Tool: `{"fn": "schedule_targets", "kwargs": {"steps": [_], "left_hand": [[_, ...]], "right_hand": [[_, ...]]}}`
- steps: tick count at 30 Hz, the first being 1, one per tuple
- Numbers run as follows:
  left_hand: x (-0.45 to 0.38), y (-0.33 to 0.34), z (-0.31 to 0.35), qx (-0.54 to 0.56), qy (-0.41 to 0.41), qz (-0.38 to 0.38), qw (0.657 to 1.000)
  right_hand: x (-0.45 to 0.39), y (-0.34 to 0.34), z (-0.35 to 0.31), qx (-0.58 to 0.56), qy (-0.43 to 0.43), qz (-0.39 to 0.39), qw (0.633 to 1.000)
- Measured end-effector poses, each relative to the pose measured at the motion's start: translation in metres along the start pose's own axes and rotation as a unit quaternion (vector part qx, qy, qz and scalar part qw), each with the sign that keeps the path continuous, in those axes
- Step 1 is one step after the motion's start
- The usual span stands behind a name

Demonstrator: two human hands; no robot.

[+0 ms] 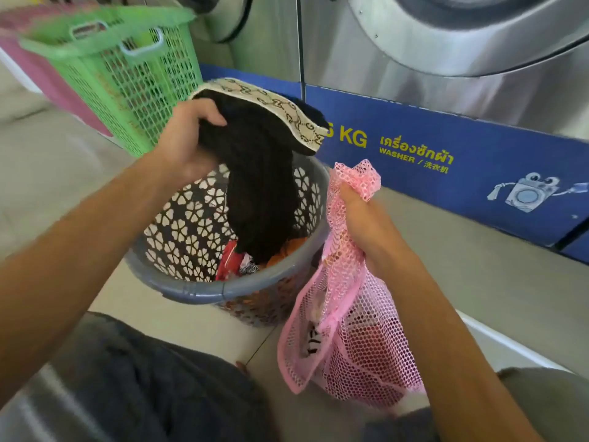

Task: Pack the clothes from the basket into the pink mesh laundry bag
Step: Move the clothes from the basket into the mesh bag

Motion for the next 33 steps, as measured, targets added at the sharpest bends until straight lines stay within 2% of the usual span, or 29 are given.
{"fn": "schedule_targets", "kwargs": {"steps": [4, 7, 10, 12, 14, 15, 16, 19, 22, 24, 27, 30, 33], "left_hand": [[0.049, 0.036, 0.043, 0.163, 0.046, -0.118, 0.978], [0.074, 0.064, 0.039, 0.17, 0.023, -0.133, 0.976], [0.082, 0.08, -0.008, 0.004, -0.02, 0.002, 1.0], [0.077, 0.077, -0.048, -0.183, 0.004, 0.088, 0.979], [0.071, 0.069, -0.086, -0.364, 0.012, 0.073, 0.928], [0.069, 0.064, -0.099, -0.419, 0.004, 0.054, 0.906], [0.069, 0.06, -0.106, -0.426, -0.018, 0.038, 0.904], [0.061, 0.045, -0.116, -0.393, -0.084, -0.035, 0.915], [0.059, 0.039, -0.113, -0.427, -0.108, -0.056, 0.896], [0.062, 0.041, -0.109, -0.454, -0.093, -0.015, 0.886], [0.062, 0.046, -0.103, -0.455, -0.03, 0.096, 0.885], [0.068, 0.05, -0.089, -0.37, 0.019, 0.159, 0.915], [0.077, 0.05, -0.068, -0.247, 0.041, 0.17, 0.953]], "right_hand": [[0.011, -0.012, -0.005, -0.015, -0.003, 0.002, 1.0], [0.018, -0.027, -0.009, -0.041, 0.004, 0.022, 0.999], [0.026, -0.04, -0.012, -0.056, 0.005, 0.05, 0.997], [0.029, -0.046, -0.01, -0.062, 0.001, 0.057, 0.996], [0.033, -0.05, -0.005, -0.062, 0.011, 0.049, 0.997], [0.037, -0.052, -0.004, -0.059, 0.007, 0.04, 0.997], [0.041, -0.054, -0.005, -0.054, -0.006, 0.027, 0.998], [0.046, -0.06, -0.003, -0.041, -0.013, 0.008, 0.999], [0.045, -0.062, -0.002, -0.025, -0.007, -0.007, 1.0], [0.043, -0.061, -0.003, -0.019, -0.002, -0.004, 1.0], [0.043, -0.061, -0.006, 0.013, -0.016, 0.003, 1.0], [0.043, -0.062, -0.008, 0.062, -0.044, 0.022, 0.997], [0.041, -0.063, -0.01, 0.074, -0.074, 0.031, 0.994]]}}
Point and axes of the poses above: each hand's wrist, its own x-axis away from the middle knuckle, its own y-axis out of the palm, z = x × y, the point moved 1 cm from there along -x, towards the middle knuckle, and after that the axes turned 11 degrees about z, right-handed, at the moved point
